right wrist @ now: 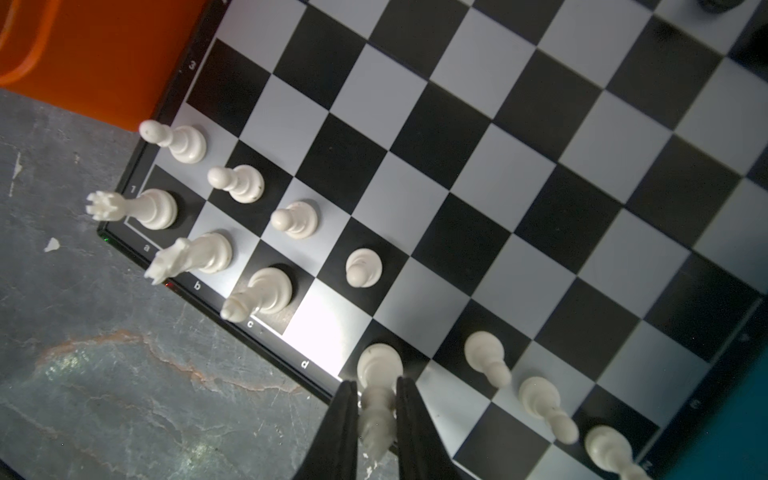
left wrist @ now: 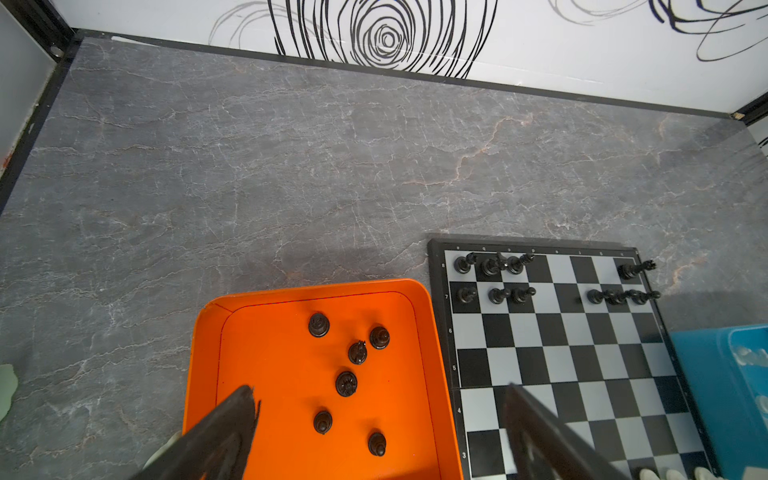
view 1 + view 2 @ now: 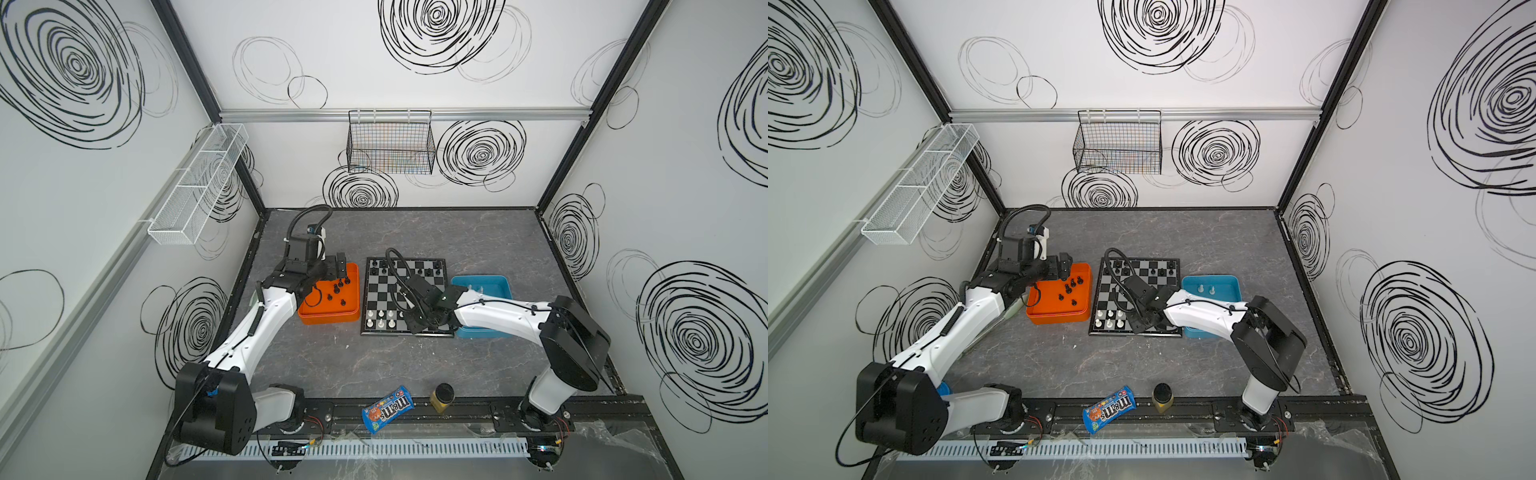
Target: Set up the chess pieces on the board
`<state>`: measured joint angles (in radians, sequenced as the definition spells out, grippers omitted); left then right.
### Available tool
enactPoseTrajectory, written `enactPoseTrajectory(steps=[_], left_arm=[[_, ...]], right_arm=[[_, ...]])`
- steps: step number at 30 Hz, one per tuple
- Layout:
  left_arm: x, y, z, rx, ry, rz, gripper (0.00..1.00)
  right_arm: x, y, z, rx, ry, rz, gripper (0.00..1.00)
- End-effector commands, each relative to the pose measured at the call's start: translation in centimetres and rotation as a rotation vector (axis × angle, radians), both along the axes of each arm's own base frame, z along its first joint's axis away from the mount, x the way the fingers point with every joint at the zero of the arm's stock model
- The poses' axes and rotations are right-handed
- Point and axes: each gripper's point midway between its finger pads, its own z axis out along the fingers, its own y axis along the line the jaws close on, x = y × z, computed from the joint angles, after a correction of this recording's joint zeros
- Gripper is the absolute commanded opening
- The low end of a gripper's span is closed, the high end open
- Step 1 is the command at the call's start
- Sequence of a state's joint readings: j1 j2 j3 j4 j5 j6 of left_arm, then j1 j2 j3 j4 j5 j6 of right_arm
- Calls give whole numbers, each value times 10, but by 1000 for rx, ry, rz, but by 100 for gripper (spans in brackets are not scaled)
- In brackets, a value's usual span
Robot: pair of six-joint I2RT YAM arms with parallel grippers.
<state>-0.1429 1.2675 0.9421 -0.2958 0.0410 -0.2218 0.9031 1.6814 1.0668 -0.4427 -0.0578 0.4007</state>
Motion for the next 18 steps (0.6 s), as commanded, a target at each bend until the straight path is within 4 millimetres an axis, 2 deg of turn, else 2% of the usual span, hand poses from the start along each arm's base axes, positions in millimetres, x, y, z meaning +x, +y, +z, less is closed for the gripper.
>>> enactPoseTrajectory(steps=[1, 18], left_arm=[[1, 2, 7, -14, -32, 9, 96], [1, 2, 6, -17, -31, 7, 96]], right_arm=[[-2, -3, -9, -27, 7, -9, 20], [-2, -8, -11, -49, 6, -24, 21]])
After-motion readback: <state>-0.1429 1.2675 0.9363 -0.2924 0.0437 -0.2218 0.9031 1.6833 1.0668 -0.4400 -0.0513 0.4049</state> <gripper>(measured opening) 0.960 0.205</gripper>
